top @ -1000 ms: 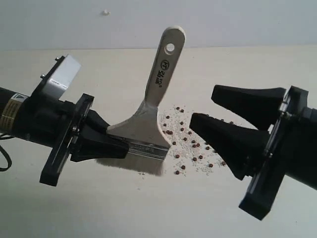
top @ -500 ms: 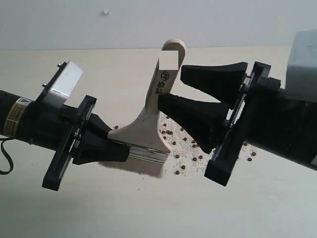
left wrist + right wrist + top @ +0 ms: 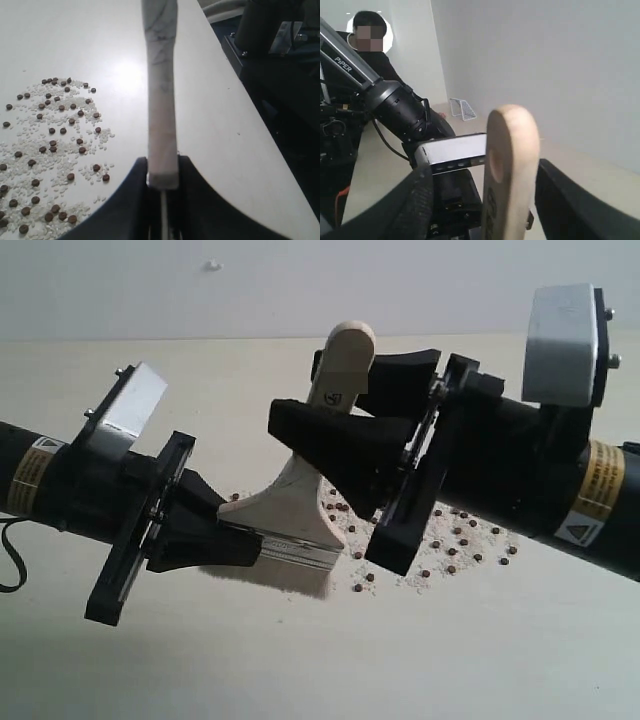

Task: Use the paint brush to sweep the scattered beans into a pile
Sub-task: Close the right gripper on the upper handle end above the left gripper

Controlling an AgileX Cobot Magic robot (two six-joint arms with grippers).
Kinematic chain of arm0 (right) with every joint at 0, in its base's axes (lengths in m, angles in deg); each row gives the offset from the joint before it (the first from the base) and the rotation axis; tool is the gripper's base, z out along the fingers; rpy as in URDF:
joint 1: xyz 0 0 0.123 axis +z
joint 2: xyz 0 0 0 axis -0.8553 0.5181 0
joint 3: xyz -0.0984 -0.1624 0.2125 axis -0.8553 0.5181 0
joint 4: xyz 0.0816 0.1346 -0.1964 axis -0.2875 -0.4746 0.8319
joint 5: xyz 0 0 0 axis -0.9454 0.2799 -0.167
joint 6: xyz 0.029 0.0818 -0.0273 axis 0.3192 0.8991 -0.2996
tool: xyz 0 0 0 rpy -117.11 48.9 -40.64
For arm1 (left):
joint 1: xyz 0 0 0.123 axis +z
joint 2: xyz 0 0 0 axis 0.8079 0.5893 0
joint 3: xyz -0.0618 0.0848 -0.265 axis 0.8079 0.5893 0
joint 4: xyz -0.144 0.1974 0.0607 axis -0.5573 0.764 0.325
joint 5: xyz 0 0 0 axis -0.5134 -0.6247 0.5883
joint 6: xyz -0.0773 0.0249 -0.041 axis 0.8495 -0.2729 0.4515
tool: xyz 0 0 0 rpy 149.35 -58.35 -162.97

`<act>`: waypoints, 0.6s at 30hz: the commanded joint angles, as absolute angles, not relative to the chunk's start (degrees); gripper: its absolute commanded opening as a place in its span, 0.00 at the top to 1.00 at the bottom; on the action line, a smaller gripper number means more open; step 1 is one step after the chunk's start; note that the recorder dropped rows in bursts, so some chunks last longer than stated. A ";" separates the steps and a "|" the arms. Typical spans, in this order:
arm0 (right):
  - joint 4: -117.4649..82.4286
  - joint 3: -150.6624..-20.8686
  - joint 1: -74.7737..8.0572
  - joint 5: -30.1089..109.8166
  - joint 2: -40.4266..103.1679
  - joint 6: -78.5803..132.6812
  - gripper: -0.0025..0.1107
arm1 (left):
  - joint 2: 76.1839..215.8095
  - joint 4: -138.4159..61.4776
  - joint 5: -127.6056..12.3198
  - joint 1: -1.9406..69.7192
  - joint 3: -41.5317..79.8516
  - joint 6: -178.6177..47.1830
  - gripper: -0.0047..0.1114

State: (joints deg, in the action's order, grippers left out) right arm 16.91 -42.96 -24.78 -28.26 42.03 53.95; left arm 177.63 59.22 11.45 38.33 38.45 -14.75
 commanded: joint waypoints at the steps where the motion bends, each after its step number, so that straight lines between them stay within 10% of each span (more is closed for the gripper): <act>1: 17.44 -43.74 -24.84 -30.11 45.67 52.90 0.50 | 177.62 57.81 12.32 38.57 38.36 -15.15 0.96; 18: 16.89 -46.48 -24.84 -30.11 48.11 50.28 0.54 | 177.62 57.69 12.32 38.57 38.36 -15.13 0.96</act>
